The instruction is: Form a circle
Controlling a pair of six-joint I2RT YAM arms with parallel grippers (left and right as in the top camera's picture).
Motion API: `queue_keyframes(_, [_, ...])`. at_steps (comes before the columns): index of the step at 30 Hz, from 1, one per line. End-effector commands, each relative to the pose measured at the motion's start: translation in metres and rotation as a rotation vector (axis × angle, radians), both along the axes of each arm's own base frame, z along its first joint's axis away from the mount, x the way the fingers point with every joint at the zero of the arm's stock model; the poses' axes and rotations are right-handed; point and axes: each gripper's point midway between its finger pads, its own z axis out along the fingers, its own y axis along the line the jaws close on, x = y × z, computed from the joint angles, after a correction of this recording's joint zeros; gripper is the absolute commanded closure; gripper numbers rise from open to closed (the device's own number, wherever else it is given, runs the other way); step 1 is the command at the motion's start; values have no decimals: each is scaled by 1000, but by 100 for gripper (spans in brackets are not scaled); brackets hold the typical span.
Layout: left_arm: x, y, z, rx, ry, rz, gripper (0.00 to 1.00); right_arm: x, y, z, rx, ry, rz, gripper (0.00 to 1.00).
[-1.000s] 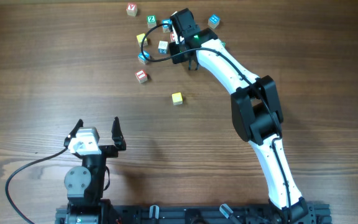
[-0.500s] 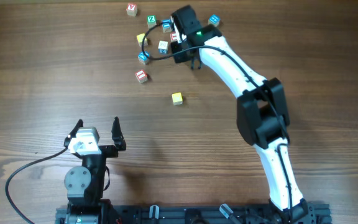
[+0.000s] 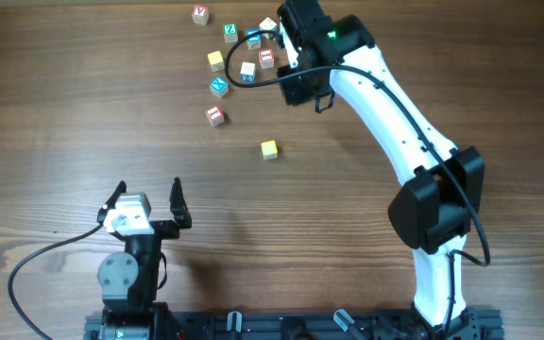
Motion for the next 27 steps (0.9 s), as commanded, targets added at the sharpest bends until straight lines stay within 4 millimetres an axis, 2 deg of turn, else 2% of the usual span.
queue_keyframes(1, [0,1,-2,16,5,5,0,-23,-1,-40,-6,117,-12,76])
queue_keyframes(4, [0,1,-2,16,5,5,0,-32,-4,-65,-23,149,0,75])
queue_keyframes(7, [0,1,-2,16,5,5,0,-45,-11,-91,-61,178,97,75])
queue_keyframes(11, [0,1,-2,16,5,5,0,-53,-14,-113,-71,187,151,75])
queue_keyframes(13, [0,1,-2,16,5,5,0,-53,-13,-119,-62,181,165,75])
queue_keyframes(17, [0,1,-2,16,5,5,0,-66,1,-128,24,208,278,75])
queue_keyframes(23, [0,1,-2,16,5,5,0,-71,-1,-137,16,211,320,75])
queue_keyframes(27, [0,1,-2,16,5,5,0,-74,0,-137,30,222,329,75])
